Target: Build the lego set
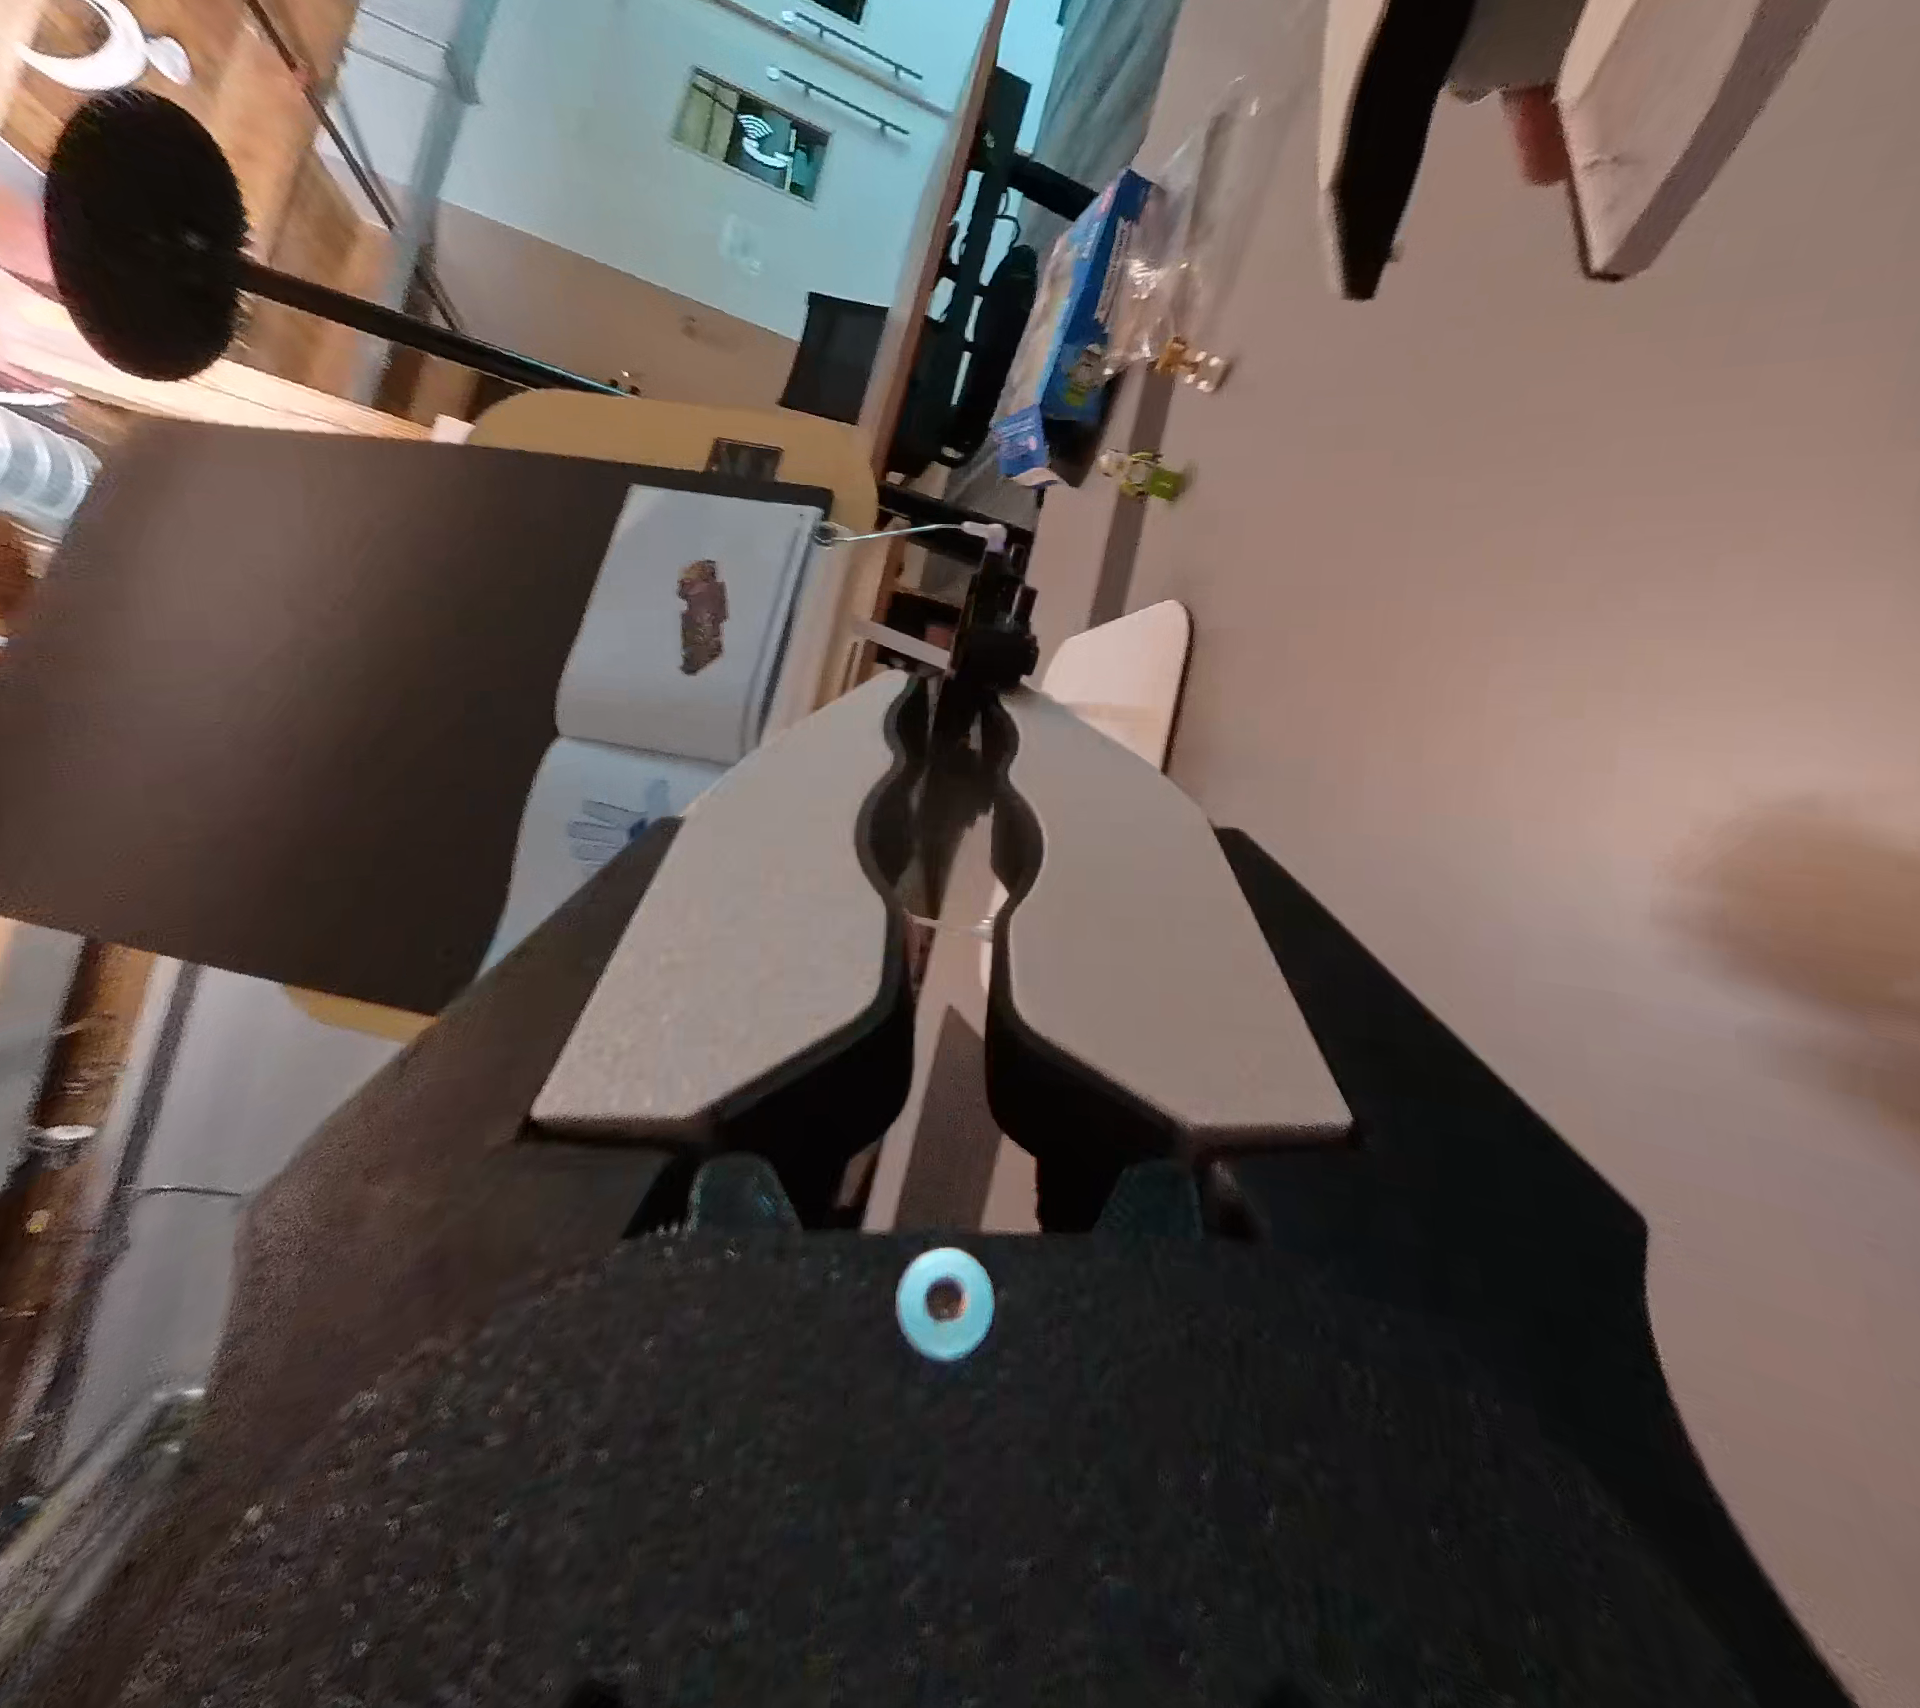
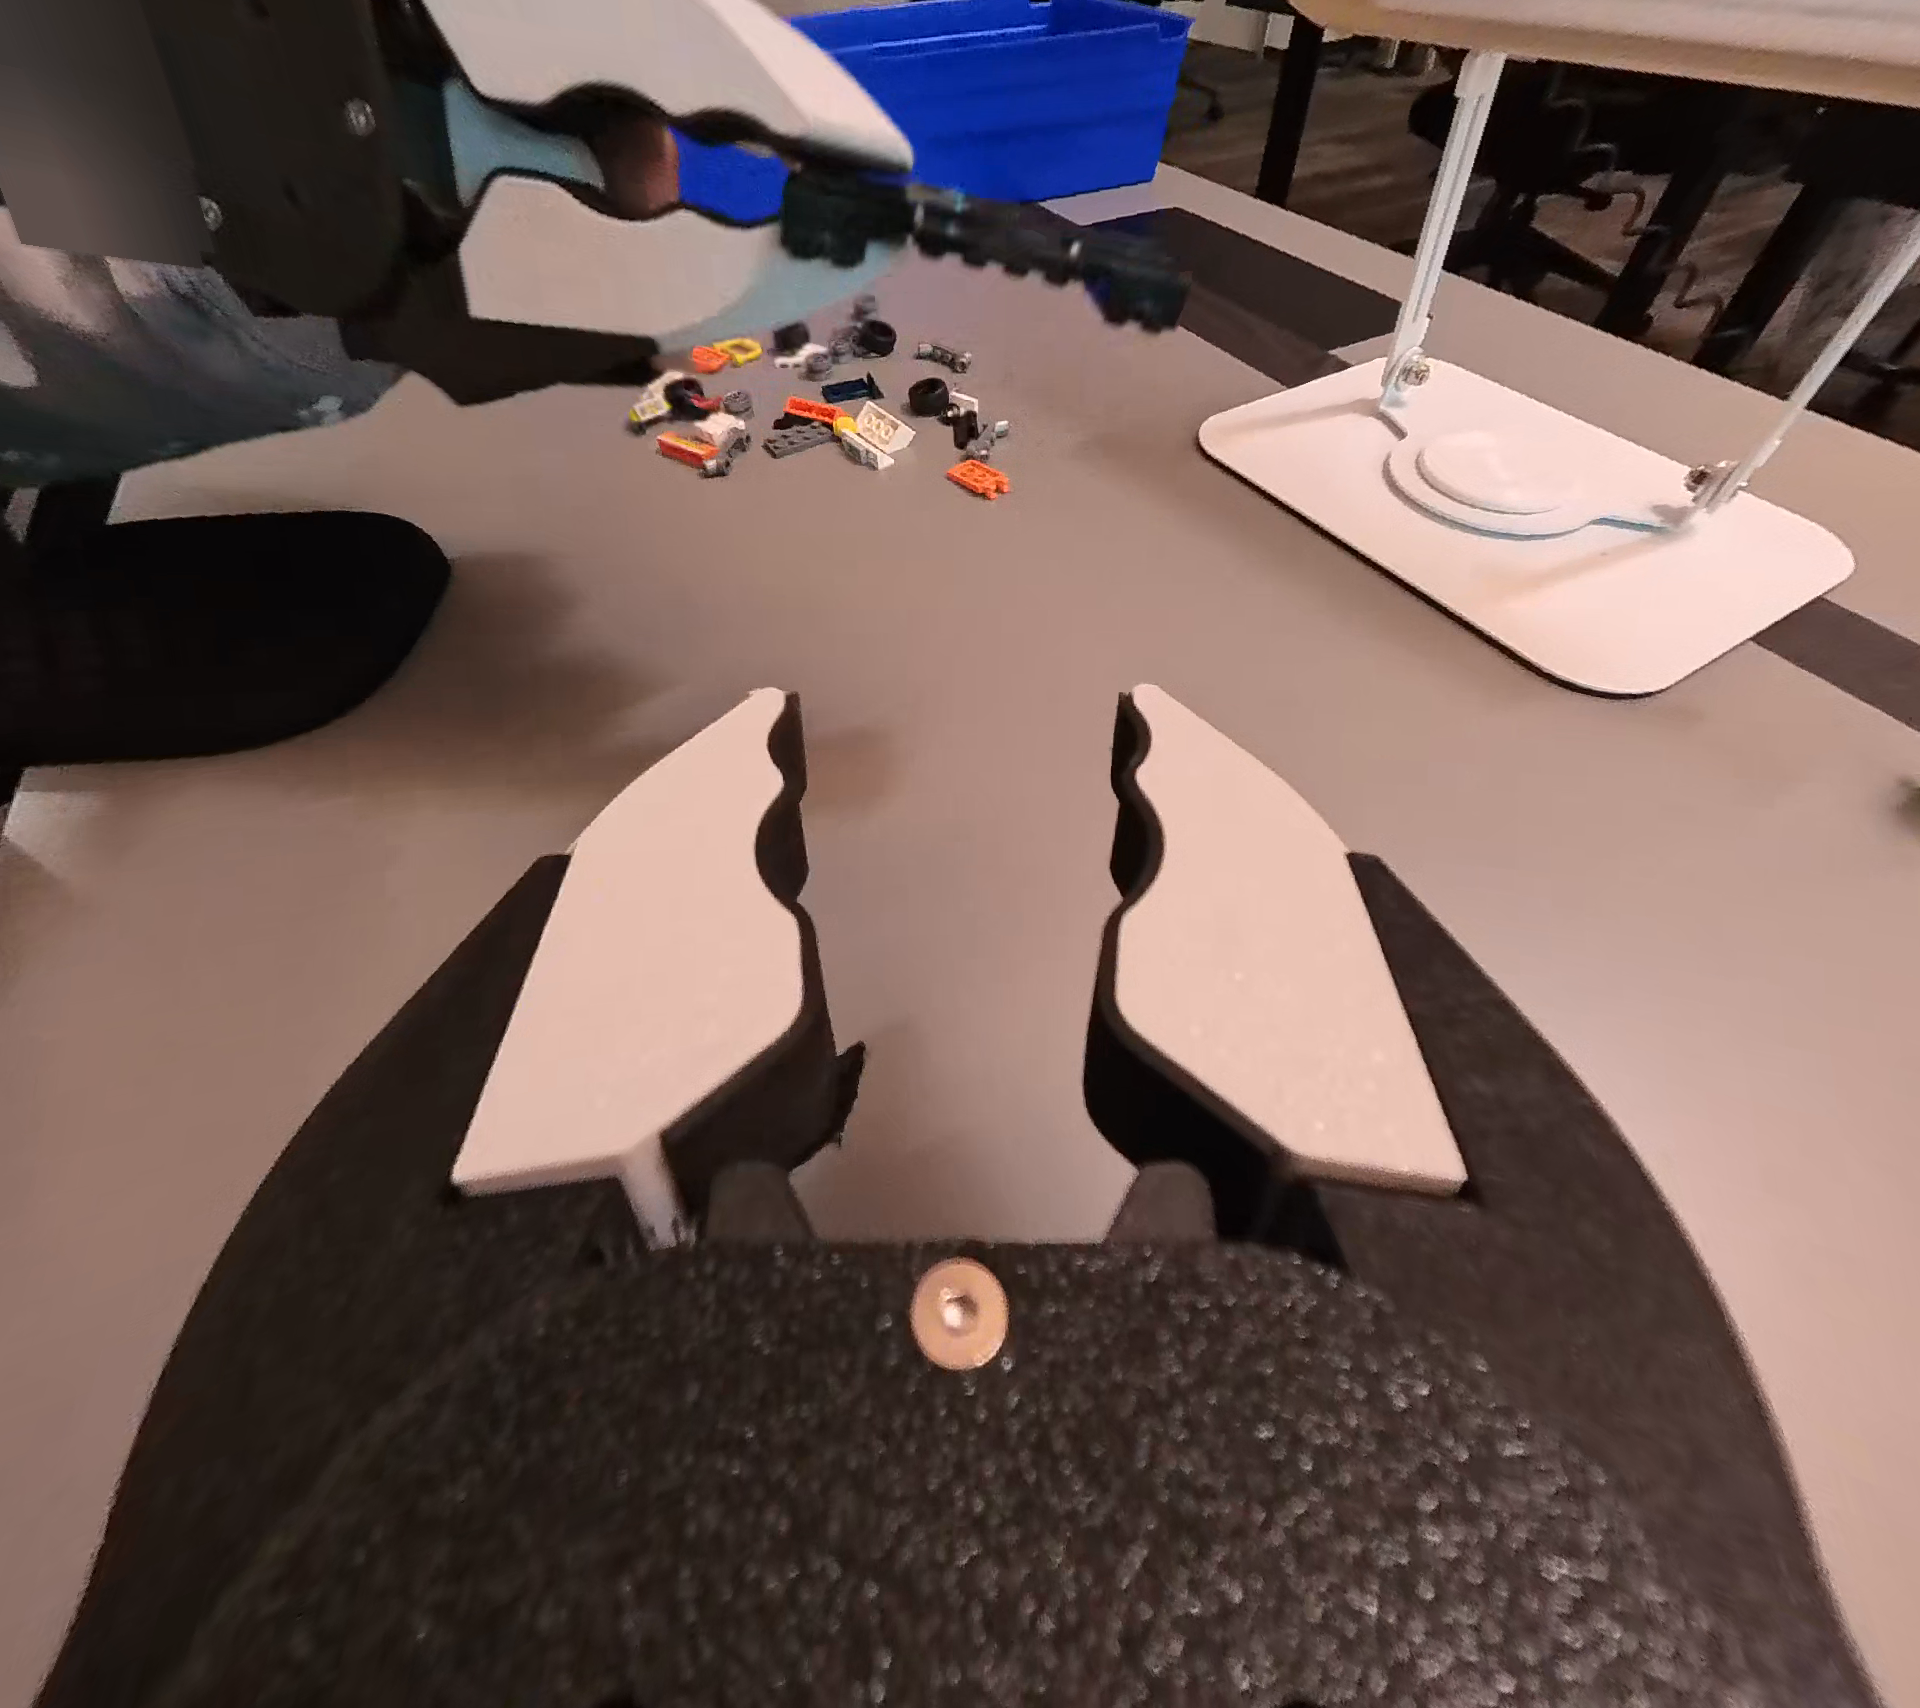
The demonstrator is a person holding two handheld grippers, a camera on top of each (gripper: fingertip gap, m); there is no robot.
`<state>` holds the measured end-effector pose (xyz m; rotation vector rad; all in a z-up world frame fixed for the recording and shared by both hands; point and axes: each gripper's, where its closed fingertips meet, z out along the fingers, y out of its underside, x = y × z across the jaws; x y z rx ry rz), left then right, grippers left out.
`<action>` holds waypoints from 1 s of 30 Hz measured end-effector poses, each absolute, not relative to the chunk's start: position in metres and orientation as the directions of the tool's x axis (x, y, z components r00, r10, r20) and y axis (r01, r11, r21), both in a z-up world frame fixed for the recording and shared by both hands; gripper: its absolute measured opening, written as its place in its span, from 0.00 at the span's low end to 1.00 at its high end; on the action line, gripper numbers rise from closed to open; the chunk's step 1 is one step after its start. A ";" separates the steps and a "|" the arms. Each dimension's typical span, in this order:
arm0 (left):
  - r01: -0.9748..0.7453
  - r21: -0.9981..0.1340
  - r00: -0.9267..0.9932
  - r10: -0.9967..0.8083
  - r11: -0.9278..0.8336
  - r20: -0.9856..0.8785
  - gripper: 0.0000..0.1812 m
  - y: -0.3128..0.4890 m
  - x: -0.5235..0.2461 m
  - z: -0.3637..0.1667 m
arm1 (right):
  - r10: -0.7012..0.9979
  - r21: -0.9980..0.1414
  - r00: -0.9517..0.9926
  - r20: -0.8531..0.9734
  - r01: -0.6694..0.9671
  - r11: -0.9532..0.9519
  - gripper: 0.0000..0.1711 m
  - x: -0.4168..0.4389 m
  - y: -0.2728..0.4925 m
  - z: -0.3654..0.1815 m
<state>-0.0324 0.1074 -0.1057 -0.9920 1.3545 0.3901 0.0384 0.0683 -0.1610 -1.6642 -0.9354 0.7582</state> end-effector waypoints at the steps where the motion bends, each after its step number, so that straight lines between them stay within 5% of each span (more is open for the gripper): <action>1: -0.748 -0.348 0.218 -0.285 0.566 -0.933 0.05 0.108 -0.031 -0.105 | 0.867 -0.964 0.497 -0.039 0.211 -0.164 0.33 0.039 0.068 -0.162; 8: -0.757 -0.331 0.105 -0.395 0.563 -0.913 0.05 0.087 -0.019 -0.160 | 0.859 -0.961 0.509 -0.056 0.205 -0.184 0.32 0.047 0.069 -0.167; 16: -0.766 -0.334 0.209 -0.279 0.549 -0.937 0.05 0.107 -0.032 -0.099 | 0.857 -0.967 0.511 -0.069 0.178 -0.184 0.31 0.047 0.070 -0.162; 22: -0.768 -0.363 0.186 -0.359 0.527 -0.915 0.05 0.100 -0.026 -0.137 | 0.853 -0.961 0.519 -0.056 0.202 -0.186 0.30 0.048 0.069 -0.168; 26: -0.724 -0.548 0.297 -0.528 0.419 -0.796 0.05 0.101 -0.026 -0.148 | 0.853 -0.958 0.520 -0.044 0.220 -0.184 0.30 0.047 0.070 -0.170; 30: -0.509 -0.861 0.498 -0.824 -0.025 -0.270 0.05 0.108 -0.024 -0.159 | 0.857 -0.953 0.516 0.012 0.265 -0.145 0.30 0.044 0.077 -0.169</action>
